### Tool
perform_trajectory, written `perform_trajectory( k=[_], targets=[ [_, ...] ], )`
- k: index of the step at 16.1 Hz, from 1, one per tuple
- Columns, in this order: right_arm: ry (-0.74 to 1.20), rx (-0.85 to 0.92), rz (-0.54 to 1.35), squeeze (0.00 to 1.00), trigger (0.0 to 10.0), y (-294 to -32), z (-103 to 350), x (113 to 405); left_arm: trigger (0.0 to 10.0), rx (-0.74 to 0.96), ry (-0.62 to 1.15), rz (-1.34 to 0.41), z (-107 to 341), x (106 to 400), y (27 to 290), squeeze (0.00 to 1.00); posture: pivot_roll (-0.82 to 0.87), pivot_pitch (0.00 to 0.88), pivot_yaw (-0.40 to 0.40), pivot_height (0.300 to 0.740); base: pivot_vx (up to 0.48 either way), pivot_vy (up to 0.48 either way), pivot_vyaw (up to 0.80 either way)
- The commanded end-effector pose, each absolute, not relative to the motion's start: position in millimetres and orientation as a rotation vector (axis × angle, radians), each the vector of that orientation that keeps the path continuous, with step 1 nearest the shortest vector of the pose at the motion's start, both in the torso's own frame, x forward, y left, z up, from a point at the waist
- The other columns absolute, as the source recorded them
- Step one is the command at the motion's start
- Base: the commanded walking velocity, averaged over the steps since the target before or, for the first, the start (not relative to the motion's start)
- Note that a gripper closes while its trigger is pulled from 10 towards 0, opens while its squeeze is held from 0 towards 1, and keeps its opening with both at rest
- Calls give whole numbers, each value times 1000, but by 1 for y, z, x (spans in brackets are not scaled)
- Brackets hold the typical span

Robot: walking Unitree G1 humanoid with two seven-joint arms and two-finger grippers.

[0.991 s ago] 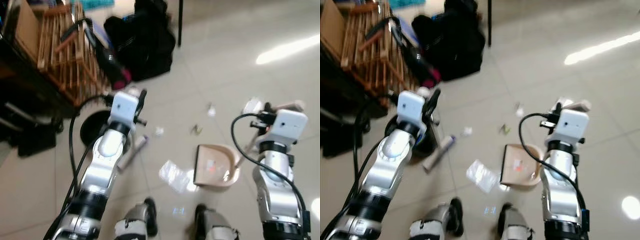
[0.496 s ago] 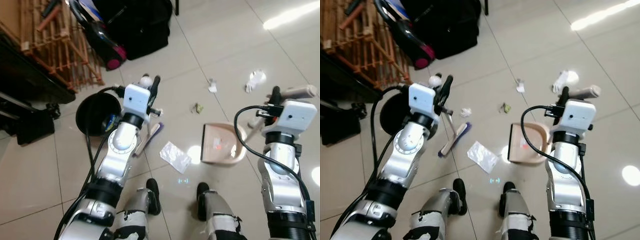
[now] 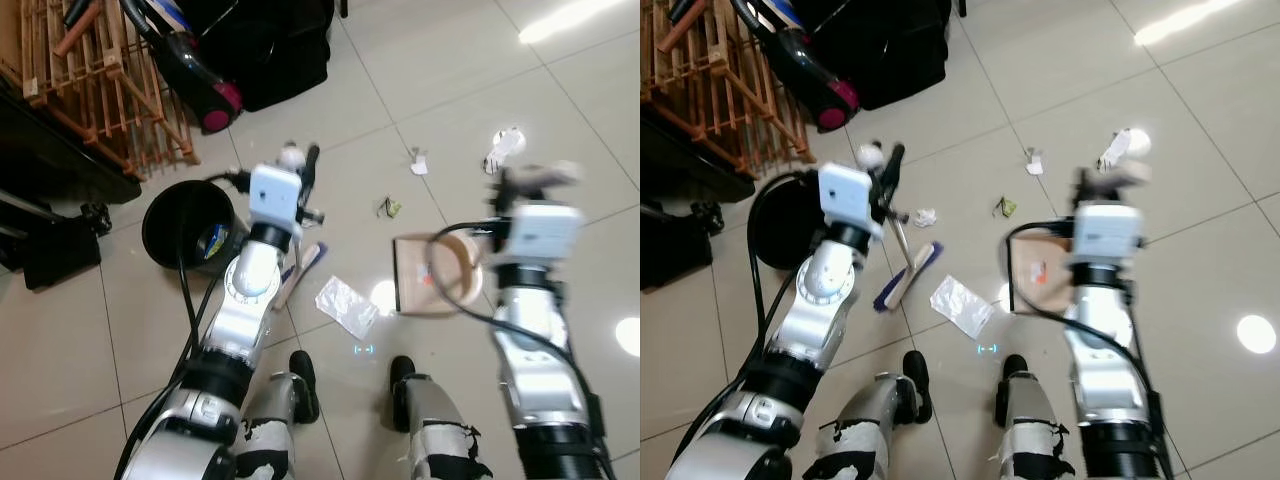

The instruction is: Sweep floor

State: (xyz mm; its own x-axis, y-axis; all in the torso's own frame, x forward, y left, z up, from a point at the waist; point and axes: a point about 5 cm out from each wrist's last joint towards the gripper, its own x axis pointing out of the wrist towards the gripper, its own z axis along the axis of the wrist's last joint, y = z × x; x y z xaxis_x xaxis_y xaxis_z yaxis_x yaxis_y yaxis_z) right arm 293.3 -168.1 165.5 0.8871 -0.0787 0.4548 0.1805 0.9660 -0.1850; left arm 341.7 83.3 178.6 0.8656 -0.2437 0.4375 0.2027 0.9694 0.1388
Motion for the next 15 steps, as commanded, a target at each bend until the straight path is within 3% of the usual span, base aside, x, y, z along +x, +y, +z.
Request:
perform_trajectory(
  k=[1, 12, 15],
  targets=[
    [-396, -224, -105, 0, 10000, -162, 150, 291, 10000, 60, -430, -199, 167, 340, 88, 0, 68, 493, 144, 740, 0, 0, 0],
    [-274, -153, 79, 0, 10000, -147, 138, 290, 10000, -91, -416, -106, 173, 342, 83, 0, 36, 447, 110, 740, 0, 0, 0],
    [-247, -118, 54, 0, 10000, -143, 133, 282, 10000, -261, -430, 66, 193, 350, 78, 0, 27, 436, 110, 740, 0, 0, 0]
  ],
)
